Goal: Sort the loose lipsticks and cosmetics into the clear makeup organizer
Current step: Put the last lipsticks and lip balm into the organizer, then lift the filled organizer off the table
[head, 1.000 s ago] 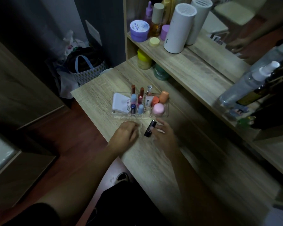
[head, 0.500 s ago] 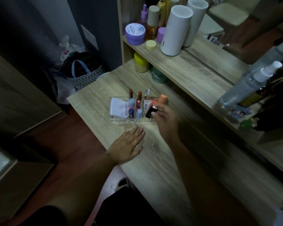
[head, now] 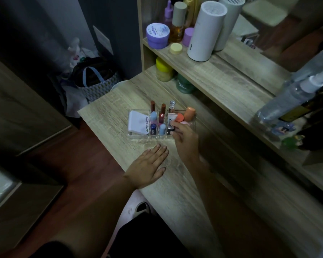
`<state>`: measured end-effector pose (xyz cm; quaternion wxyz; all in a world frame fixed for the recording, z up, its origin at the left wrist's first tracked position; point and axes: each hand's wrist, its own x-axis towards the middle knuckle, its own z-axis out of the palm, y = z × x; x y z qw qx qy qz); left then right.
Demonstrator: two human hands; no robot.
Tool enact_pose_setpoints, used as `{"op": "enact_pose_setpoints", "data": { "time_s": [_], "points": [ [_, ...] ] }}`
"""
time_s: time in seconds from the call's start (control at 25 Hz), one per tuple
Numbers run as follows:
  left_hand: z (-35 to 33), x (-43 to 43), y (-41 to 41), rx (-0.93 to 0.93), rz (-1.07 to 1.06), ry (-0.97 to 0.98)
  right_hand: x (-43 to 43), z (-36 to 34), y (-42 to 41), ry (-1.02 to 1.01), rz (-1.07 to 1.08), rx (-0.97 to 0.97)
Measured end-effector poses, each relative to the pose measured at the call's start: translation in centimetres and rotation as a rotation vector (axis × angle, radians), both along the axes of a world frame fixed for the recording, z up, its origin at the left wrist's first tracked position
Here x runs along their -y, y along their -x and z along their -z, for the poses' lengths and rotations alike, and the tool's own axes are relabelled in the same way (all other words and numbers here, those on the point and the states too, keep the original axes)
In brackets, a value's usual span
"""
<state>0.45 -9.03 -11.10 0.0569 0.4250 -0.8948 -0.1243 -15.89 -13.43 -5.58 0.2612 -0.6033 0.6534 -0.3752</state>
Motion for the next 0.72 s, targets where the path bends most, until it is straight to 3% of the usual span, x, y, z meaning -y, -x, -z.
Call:
{"op": "enact_pose_setpoints", "data": {
  "time_s": [0.24, 0.4, 0.48, 0.6, 0.72],
  "points": [
    [-0.3, -0.2, 0.1, -0.033, -0.019, -0.017, -0.1, 0.1, -0.4, 0.006, 0.013, -0.031],
    [-1.7, -1.0, -0.7, -0.222, -0.086, 0.032, -0.4, -0.3, -0.3, -0.040, 0.018, 0.016],
    [-2.4, -1.3, -1.6, -0.366, -0.301, 0.009, -1.1, -0.2, -0.1, -0.014, 0.054, 0.020],
    [-3.0, 0.1, -3.4, -0.554, -0.802, -0.058, -2.2, 0.5, 0.9, -0.042, 0.186, -0.033],
    [-3.5, 2.7, -4.6, -0.635, -0.946, -0.232, -2.0, 1.3, 2.4, -0.252, 0.282, -0.025]
  ]
}}
